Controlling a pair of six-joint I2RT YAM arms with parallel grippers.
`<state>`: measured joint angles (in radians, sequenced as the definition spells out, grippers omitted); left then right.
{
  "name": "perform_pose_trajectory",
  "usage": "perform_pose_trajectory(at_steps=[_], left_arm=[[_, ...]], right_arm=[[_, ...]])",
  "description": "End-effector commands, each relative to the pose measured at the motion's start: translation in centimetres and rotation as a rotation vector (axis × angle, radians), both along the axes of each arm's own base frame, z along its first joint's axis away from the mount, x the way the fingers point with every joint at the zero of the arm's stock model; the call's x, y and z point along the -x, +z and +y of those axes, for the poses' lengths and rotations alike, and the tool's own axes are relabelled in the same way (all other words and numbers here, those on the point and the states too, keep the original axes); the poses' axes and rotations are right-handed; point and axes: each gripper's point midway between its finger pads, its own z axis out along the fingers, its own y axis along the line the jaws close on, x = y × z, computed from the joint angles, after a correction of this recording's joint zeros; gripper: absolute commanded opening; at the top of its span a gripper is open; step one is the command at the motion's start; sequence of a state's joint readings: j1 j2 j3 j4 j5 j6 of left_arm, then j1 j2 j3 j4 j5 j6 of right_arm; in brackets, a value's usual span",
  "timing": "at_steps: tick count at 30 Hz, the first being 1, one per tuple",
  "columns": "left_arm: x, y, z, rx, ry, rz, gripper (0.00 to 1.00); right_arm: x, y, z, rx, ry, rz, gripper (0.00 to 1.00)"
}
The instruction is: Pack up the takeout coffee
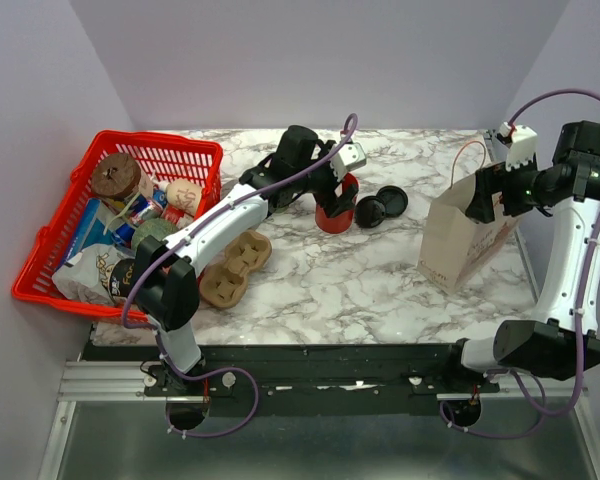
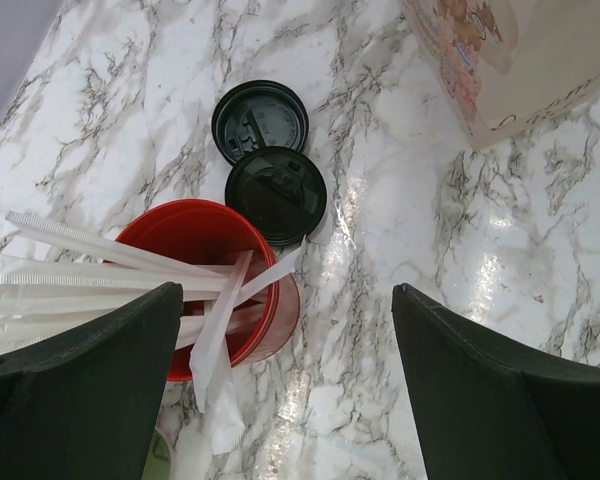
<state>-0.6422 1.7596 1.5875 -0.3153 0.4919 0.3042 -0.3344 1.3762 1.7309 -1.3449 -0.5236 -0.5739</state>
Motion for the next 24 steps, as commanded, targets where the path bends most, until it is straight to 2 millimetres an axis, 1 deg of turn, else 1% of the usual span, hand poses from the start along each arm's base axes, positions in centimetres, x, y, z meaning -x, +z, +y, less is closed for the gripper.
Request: perform_pose_trajectory(at_steps=[1, 4, 5, 8, 10, 11, 14, 15, 19, 22, 23, 24], left_arm=[[1.2, 2.5, -0.3, 0.074, -0.034, -0.011, 0.92], [1.5, 2.6, -0.6, 0.09, -0.039, 0.002, 0.91], [1.6, 2.7, -0.6, 0.094, -0.041, 0.003, 0.91], [1.8, 2.5, -0.6, 0.102, -0.044, 0.015, 0.91], [1.9, 2.5, -0.7, 0.104, -0.049, 0.018, 0.91], [2.0, 2.5, -0.7, 0.104, -0.051, 0.019, 0.9], [2.0, 2.3, -0.7, 0.1, -0.057, 0.015, 0.91], [1.9, 2.1, -0.7, 0.092, -0.059, 0.005, 0.91], [1.6, 1.7, -0.8, 0.079, -0.063, -0.003, 0.9], [1.7, 1.7, -0.9, 0.081, -0.07, -0.001, 0.9], [1.7, 1.6, -0.9, 0.083, -0.07, 0.002, 0.9], [1.7, 1.7, -0.9, 0.085, -0.069, 0.001, 0.9]], right_arm=[[4.7, -1.4, 0.1, 0.007, -0.069, 0.156, 0.96], [5.8, -1.8, 0.4, 0.013, -0.071, 0.168, 0.92], [6.0, -1.9, 0.4, 0.013, -0.072, 0.173, 0.85], [6.9, -2.0, 0.6, 0.019, -0.08, 0.18, 0.8], [7.4, -2.1, 0.3, 0.038, -0.094, 0.181, 0.76], [7.7, -2.0, 0.2, 0.048, -0.103, 0.175, 0.75], [8.8, -3.0, -0.4, 0.093, -0.125, 0.209, 0.74], [9.5, -3.8, -0.9, 0.122, -0.14, 0.235, 0.74], [11.0, -5.4, -1.5, 0.167, -0.149, 0.29, 0.74], [11.3, -5.6, -1.4, 0.165, -0.155, 0.292, 0.68], [11.3, -5.5, -1.4, 0.161, -0.163, 0.291, 0.64], [11.3, -5.4, -1.4, 0.162, -0.168, 0.285, 0.64]])
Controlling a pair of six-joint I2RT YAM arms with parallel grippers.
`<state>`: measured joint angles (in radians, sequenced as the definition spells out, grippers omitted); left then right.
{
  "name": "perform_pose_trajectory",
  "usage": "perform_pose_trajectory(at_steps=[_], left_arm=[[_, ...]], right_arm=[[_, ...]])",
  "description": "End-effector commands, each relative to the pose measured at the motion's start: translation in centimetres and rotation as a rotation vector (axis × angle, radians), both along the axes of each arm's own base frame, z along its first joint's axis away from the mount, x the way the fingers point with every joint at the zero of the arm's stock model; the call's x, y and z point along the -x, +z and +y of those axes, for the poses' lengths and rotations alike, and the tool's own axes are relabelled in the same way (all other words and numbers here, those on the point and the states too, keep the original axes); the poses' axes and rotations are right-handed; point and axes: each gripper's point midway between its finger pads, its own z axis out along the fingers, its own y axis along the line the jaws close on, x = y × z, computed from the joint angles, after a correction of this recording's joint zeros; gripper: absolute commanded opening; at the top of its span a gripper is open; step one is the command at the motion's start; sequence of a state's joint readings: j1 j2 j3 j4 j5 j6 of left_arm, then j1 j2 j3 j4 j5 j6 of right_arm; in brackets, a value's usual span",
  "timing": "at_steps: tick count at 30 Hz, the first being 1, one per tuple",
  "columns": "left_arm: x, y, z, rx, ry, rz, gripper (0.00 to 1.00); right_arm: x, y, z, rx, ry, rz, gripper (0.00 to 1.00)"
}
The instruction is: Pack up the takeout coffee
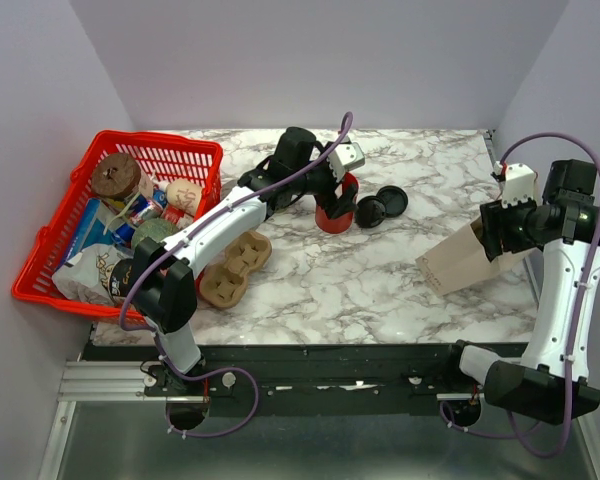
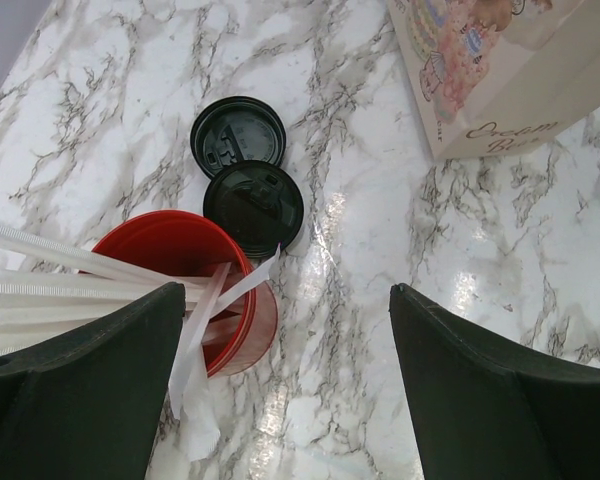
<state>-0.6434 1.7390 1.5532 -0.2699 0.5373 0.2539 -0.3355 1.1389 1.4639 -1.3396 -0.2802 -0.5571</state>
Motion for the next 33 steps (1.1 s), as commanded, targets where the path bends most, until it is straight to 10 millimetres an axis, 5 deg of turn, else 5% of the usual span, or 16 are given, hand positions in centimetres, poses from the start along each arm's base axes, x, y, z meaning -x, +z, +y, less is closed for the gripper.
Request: perform_pose_trajectory(at_steps=[1, 7, 13, 17, 18, 30, 33], left_arm=[[0.8, 1.0, -0.5, 0.034, -0.051, -0.026, 0.9], [0.9, 0.8, -0.6, 0.047, -0.054, -0.019, 0.9], [0.6, 0.8, -0.9, 0.059, -0.054, -0.029, 0.9], [0.3, 0.6, -1.0, 0.057, -0.057, -0.038, 0.9], [0.3, 0.6, -1.1, 0.059, -0.058, -0.037, 0.9], [0.5, 0.8, -1.8, 0.095, -0.08, -0.024, 0.9], [0.6, 1.1, -2.0, 0.107, -0.088, -0.017, 0.9]], right_arm=[[4.8, -1.3, 0.7, -0.023, -0.042, 0.173, 0.64], [4.1, 2.1, 0.8, 0.001, -0.039, 0.048, 0.65], [4.9, 1.9, 0.5, 0.03, -0.065, 0.048, 0.61], [5.7, 1.1, 0.4, 0.033, -0.084, 0.07, 0.27], [5.8, 1.0, 0.4, 0.036, -0.088, 0.071, 0.25], [7.0, 0.6, 0.4, 0.057, -0.101, 0.061, 0.19], [7.1, 0.9, 0.5, 0.058, -0.106, 0.048, 0.25]])
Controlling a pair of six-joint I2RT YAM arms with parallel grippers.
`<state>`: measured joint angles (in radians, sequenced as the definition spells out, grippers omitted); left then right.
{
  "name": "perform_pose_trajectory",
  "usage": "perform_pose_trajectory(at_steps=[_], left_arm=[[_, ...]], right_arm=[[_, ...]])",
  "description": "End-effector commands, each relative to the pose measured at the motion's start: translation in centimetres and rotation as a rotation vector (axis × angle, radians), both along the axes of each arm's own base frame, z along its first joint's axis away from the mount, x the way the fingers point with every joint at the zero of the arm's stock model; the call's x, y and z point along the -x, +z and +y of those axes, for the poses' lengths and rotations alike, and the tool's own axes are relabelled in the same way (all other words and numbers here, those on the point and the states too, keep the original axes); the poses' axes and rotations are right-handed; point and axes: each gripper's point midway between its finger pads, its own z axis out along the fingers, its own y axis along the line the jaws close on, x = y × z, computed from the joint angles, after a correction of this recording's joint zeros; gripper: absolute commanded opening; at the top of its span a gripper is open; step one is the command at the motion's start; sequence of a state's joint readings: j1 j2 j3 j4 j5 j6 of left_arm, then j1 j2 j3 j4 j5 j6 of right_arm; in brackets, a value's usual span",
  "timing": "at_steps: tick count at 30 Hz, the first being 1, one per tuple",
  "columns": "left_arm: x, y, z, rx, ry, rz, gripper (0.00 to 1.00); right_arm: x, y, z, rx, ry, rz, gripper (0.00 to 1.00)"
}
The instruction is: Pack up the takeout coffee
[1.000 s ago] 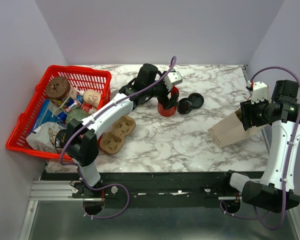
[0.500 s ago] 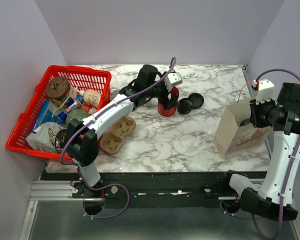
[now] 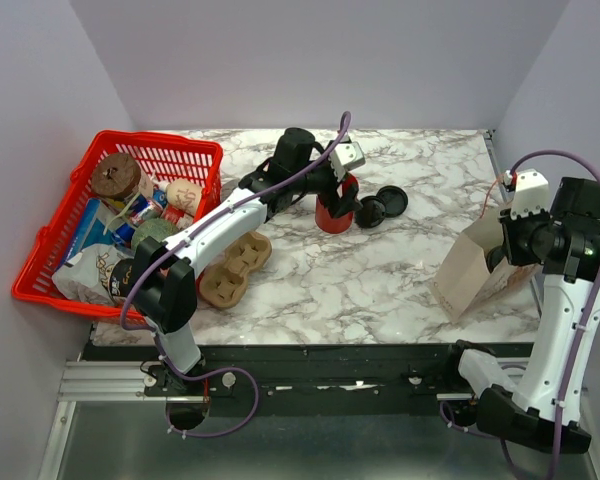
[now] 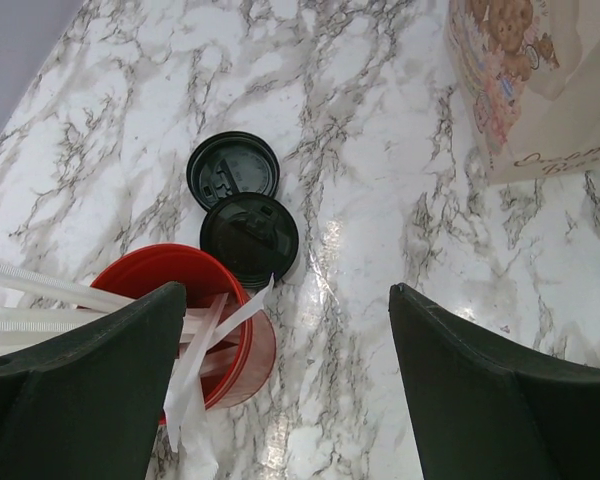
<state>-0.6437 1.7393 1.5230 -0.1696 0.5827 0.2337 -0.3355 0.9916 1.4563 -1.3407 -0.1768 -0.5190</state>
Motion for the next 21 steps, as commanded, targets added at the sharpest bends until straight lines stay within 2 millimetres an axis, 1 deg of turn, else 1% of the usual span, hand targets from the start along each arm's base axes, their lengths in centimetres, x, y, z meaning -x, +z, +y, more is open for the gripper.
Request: perform_pose_trajectory(at_steps=[1, 3, 4, 5, 6, 7, 8, 9, 10, 11, 12, 13, 14, 15, 16, 17, 18, 21], left_arm=[[0.5, 0.6, -1.2, 0.049, -0.056, 0.008, 0.9], [0.6, 1.1, -1.5, 0.071, -0.061, 0.016, 0.9], [0.6, 1.8, -1.8, 0.106, -0.051, 0.04, 0.9], [0.6, 2.3, -2.2, 0.131, -0.052, 0.058, 0.91], [0.8, 2.8, -2.6, 0.165, -0.047, 0.087, 0.91], [1.3, 4.6, -3.4, 0.246, -0.057, 0.13, 0.91], [1.6, 5.3, -4.0, 0.286, -0.067, 0.156, 0.91], [2.0, 6.1, -4.6, 0.322, -0.078, 0.168, 0.92], [2.4, 8.1, -5.4, 0.385, -0.107, 0.135, 0.92], [3.6, 8.6, -6.7, 0.417, -0.137, 0.181, 0.93], [4.2, 9.4, -7.5, 0.441, -0.16, 0.177, 0.93], [4.8, 11.4, -8.4, 0.48, -0.188, 0.144, 0.93], [6.1, 11.3, -10.2, 0.483, -0.22, 0.155, 0.94], [6.5, 11.9, -11.0, 0.492, -0.231, 0.143, 0.94], [7.1, 13.5, -11.8, 0.517, -0.243, 0.119, 0.94], [6.4, 13.2, -12.8, 0.522, -0.201, 0.119, 0.95], [7.1, 13.4, -13.9, 0.527, -0.2, 0.117, 0.95], [6.0, 14.2, -15.7, 0.56, -0.12, 0.127, 0.95]], right_arm=[[4.4, -1.4, 1.0, -0.04, -0.032, 0.148, 0.25], [4.5, -1.4, 0.8, -0.032, -0.044, 0.15, 0.24], [4.5, -1.5, 1.0, -0.041, -0.038, 0.15, 0.2], [4.4, -1.5, 1.3, -0.05, -0.024, 0.148, 0.09], [4.3, -1.6, 1.4, -0.051, 0.0, 0.145, 0.06], [4.0, -1.5, 2.1, -0.076, 0.029, 0.133, 0.03], [3.8, -1.2, 2.4, -0.086, 0.052, 0.119, 0.01], [3.6, -0.9, 2.8, -0.095, 0.085, 0.104, 0.01], [3.2, -0.7, 3.6, -0.126, 0.125, 0.087, 0.01], [2.8, -0.2, 3.8, -0.13, 0.141, 0.07, 0.0], [2.5, -0.1, 3.8, -0.139, 0.142, 0.062, 0.01], [2.1, 0.2, 4.1, -0.152, 0.152, 0.048, 0.01], [1.9, 0.3, 4.2, -0.163, 0.158, 0.046, 0.01], [1.6, 0.5, 4.3, -0.17, 0.17, 0.049, 0.01], [1.5, 0.5, 4.5, -0.181, 0.178, 0.051, 0.01], [1.5, 0.5, 4.6, -0.185, 0.184, 0.051, 0.01], [1.3, 0.5, 4.6, -0.188, 0.19, 0.055, 0.01], [1.3, 0.5, 4.8, -0.192, 0.202, 0.051, 0.01]])
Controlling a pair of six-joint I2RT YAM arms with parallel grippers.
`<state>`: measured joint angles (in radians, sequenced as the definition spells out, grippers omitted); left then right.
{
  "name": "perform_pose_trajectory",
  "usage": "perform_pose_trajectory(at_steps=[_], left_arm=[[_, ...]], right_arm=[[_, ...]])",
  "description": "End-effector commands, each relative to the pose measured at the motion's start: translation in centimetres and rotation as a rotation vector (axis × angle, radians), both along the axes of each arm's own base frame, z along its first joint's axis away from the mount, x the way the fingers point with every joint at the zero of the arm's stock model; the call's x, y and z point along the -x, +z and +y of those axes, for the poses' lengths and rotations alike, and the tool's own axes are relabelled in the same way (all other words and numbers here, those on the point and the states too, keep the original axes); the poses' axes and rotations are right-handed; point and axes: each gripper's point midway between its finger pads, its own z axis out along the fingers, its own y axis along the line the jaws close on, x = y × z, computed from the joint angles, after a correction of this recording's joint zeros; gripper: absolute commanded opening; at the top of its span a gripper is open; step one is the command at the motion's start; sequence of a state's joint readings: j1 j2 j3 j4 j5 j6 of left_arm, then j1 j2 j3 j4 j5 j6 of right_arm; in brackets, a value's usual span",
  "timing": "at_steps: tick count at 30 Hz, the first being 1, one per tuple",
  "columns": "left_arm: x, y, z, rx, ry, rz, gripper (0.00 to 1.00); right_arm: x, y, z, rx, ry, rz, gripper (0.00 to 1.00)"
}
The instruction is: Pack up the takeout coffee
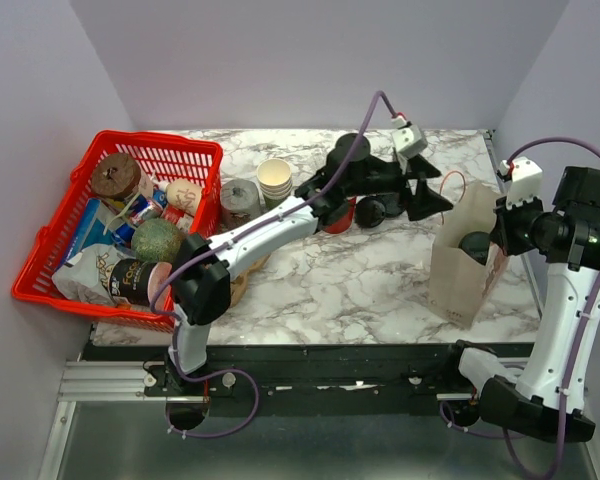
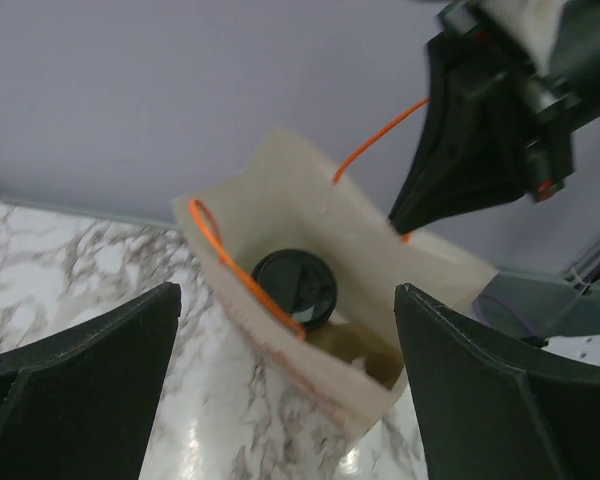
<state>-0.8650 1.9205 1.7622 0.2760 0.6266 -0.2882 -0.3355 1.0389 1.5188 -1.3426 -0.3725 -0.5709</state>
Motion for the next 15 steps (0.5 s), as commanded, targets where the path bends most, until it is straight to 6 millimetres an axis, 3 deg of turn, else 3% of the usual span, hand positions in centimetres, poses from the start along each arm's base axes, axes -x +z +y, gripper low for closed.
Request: perform_pose_trajectory(at_steps=[1, 4, 11, 13, 15], left_arm=[[-1.1, 3.1, -2.6, 0.096, 0.103, 0.027, 0.95], [-1.6, 3.1, -3.1, 0.094, 0.121, 0.055, 0.86], [-2.3, 1.9, -2.8, 0.041, 0.158, 0.081, 0.41], [-2.8, 1.7, -2.4, 0.036, 0.182, 0.093, 0.47], [-2.8, 2.1, -2.0, 0.044, 0.175, 0.096, 0.62]], right_arm=[[3.1, -1.0, 2.0, -0.078, 0.051, 0.116, 0.0], [3.0, -1.2, 2.2, -0.082, 0.062, 0.111, 0.0], [2.1, -1.5, 2.3, -0.096, 0.08, 0.092, 0.0], [1.9, -1.1, 2.3, -0.097, 0.081, 0.084, 0.01], [1.7, -1.0, 2.4, -0.103, 0.084, 0.082, 0.0]])
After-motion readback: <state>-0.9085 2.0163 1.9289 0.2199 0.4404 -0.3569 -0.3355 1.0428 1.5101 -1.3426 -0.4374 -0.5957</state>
